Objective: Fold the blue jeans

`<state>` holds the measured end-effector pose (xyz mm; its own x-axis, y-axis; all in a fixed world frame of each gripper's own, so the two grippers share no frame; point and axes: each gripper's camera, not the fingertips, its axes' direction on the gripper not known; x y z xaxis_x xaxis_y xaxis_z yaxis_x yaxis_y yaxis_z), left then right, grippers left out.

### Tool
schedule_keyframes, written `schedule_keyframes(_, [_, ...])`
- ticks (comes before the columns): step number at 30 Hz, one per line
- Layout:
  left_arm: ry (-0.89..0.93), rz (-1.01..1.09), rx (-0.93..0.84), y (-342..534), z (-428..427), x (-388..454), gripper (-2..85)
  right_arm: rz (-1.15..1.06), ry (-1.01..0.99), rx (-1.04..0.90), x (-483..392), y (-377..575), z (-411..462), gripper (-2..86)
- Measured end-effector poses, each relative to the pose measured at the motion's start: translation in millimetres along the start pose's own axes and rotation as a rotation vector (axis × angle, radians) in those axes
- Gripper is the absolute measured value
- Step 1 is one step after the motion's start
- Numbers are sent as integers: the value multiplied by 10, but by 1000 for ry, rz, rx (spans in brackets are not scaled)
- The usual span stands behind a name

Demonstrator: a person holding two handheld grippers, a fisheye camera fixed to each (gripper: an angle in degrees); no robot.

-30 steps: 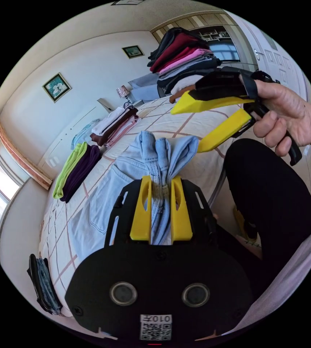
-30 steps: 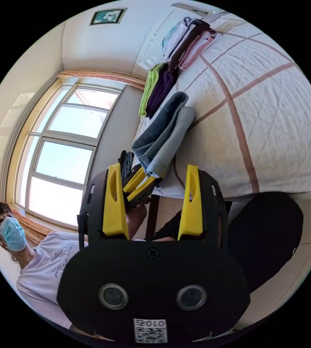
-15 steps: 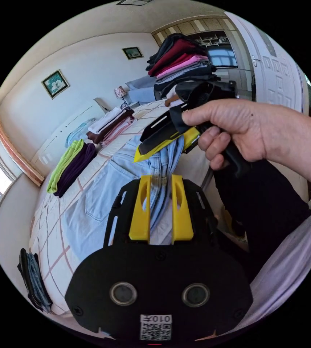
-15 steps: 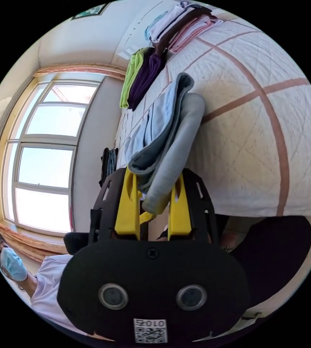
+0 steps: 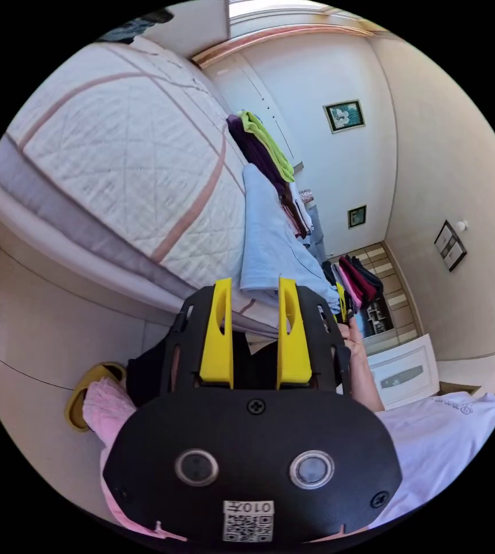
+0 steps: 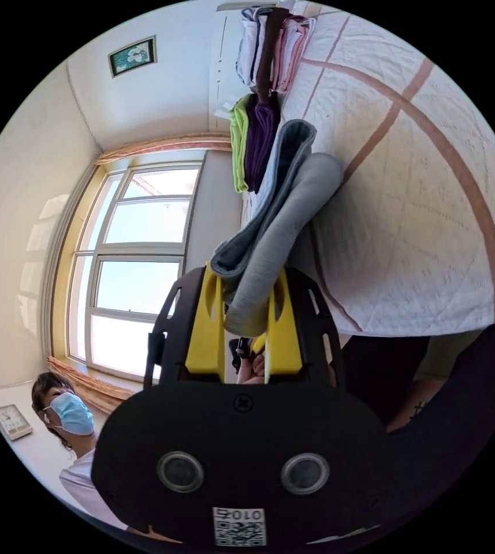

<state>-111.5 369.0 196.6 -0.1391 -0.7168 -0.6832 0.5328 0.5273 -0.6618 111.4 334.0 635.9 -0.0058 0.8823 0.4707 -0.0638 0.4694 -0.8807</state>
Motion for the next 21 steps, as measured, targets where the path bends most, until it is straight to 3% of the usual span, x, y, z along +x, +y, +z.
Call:
schedule_keyframes(7, [328, -122, 99, -478, -4, -287, 144, 30, -8, -16, -110, -167, 81, 118])
schedule_keyframes(14, [313, -113, 96, -1085, -123, -204, 133, 54, -37, -17, 4, -360, 187, 119])
schedule_keyframes(16, [287, -86, 13, -1309, 13, -61, 123, 40, -26, -25, 21, -402, 237, 119])
schedule_keyframes(21, [175, -67, -35, -1568, 91, 149, 100, -66, 162, -113, 66, -472, 405, 128])
